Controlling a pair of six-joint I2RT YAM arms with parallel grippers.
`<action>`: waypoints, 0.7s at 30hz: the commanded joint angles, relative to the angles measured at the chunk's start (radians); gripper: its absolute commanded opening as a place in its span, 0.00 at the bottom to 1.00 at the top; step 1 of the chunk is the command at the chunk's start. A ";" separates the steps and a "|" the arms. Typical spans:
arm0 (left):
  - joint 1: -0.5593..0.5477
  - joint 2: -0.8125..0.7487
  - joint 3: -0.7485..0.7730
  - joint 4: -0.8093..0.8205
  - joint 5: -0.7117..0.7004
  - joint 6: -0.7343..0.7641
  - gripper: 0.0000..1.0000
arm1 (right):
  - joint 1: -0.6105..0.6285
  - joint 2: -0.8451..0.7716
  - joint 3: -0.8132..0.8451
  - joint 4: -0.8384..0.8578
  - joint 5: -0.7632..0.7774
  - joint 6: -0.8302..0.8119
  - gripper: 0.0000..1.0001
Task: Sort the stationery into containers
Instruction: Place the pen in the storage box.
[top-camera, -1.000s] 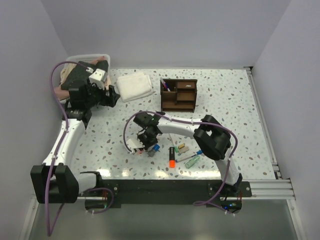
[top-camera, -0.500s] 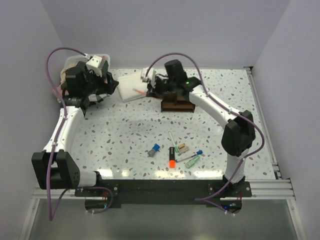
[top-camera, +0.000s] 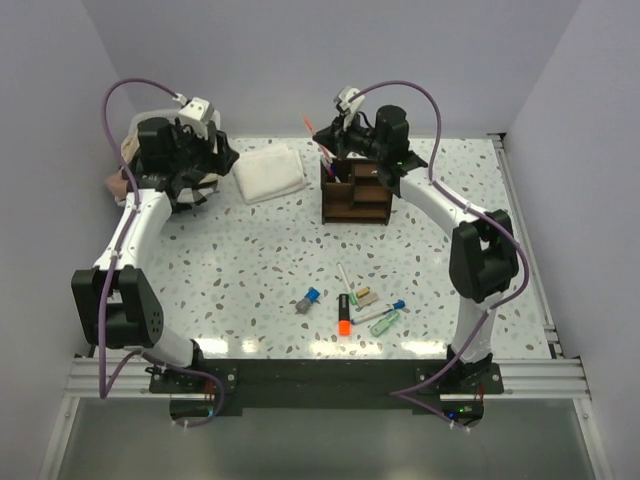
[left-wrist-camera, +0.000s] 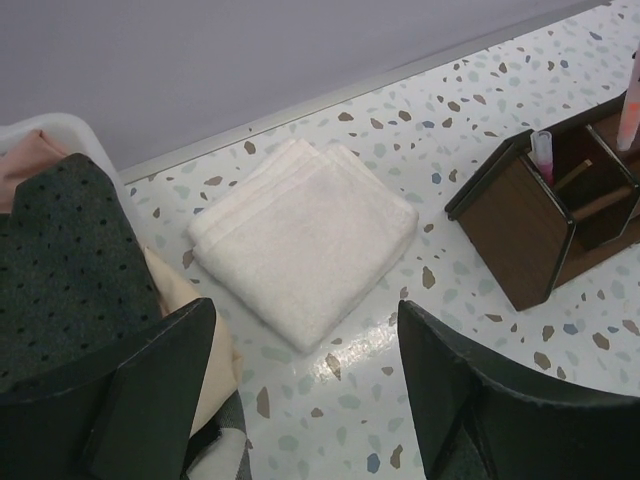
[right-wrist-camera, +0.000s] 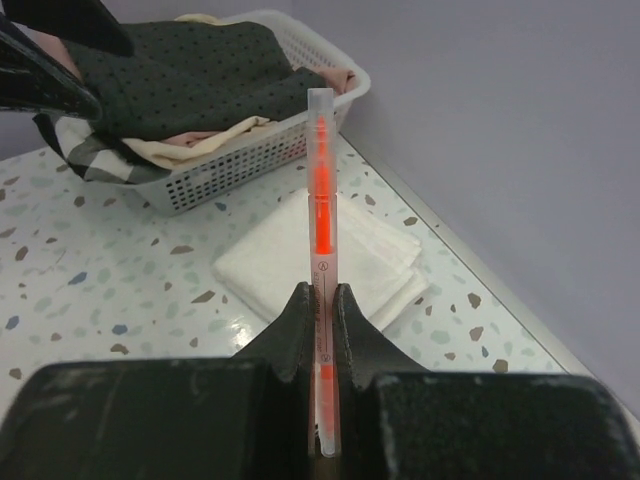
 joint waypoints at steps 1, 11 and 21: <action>-0.006 0.043 0.084 -0.028 -0.011 0.063 0.78 | -0.044 0.064 0.062 0.094 0.009 0.022 0.00; -0.023 0.099 0.128 -0.020 -0.029 0.078 0.78 | -0.060 0.070 -0.008 0.054 -0.011 -0.026 0.00; -0.032 0.106 0.111 0.000 -0.008 0.063 0.78 | -0.059 0.044 -0.082 0.037 0.009 -0.013 0.04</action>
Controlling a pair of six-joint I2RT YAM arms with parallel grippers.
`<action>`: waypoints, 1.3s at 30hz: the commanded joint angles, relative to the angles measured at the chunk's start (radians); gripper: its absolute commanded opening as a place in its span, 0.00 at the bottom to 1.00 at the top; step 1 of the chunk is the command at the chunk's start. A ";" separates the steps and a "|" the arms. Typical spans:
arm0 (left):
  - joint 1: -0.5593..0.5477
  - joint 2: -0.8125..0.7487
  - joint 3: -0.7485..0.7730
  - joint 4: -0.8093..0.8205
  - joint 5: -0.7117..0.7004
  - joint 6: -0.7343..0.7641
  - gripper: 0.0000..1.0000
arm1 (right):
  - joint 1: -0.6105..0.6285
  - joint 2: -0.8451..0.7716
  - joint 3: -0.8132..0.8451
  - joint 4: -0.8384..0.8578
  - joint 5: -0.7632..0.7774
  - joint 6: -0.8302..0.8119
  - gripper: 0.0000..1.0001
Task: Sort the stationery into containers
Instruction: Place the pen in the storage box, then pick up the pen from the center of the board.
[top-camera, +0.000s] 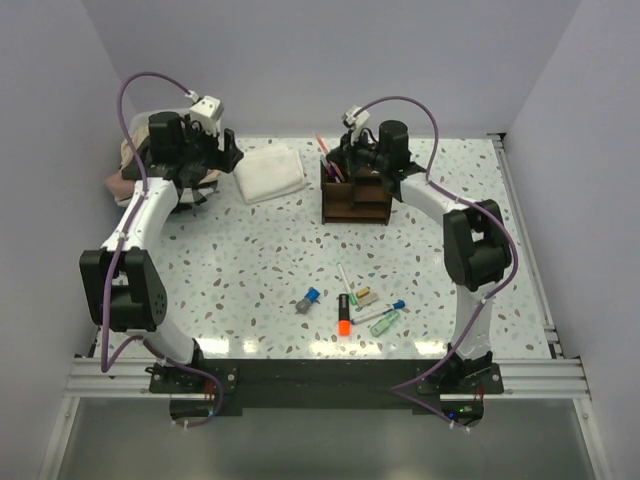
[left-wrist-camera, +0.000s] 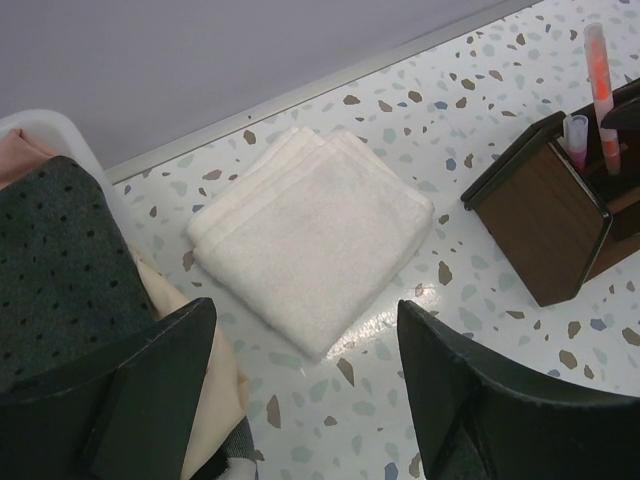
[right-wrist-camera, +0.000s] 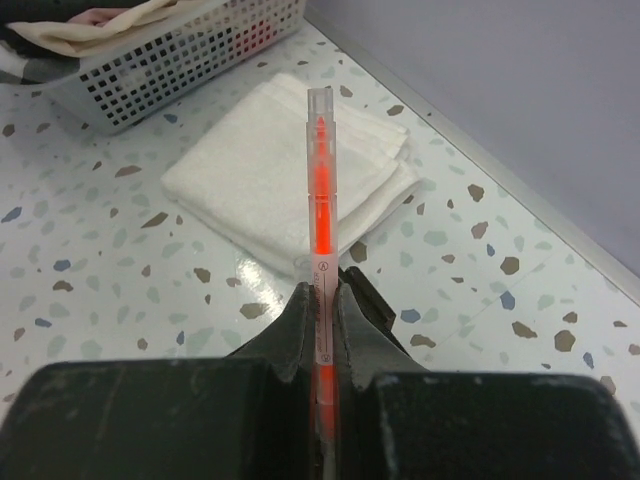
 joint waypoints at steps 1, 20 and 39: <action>-0.011 -0.006 0.024 0.039 0.015 0.003 0.78 | 0.002 -0.061 -0.017 0.028 0.015 -0.005 0.08; -0.271 -0.180 -0.088 -0.145 0.172 0.155 0.80 | -0.031 -0.493 -0.186 -0.393 0.232 0.072 0.46; -0.289 -0.233 -0.237 -0.098 0.163 0.119 0.83 | 0.205 -0.647 -0.368 -1.236 0.119 -1.297 0.55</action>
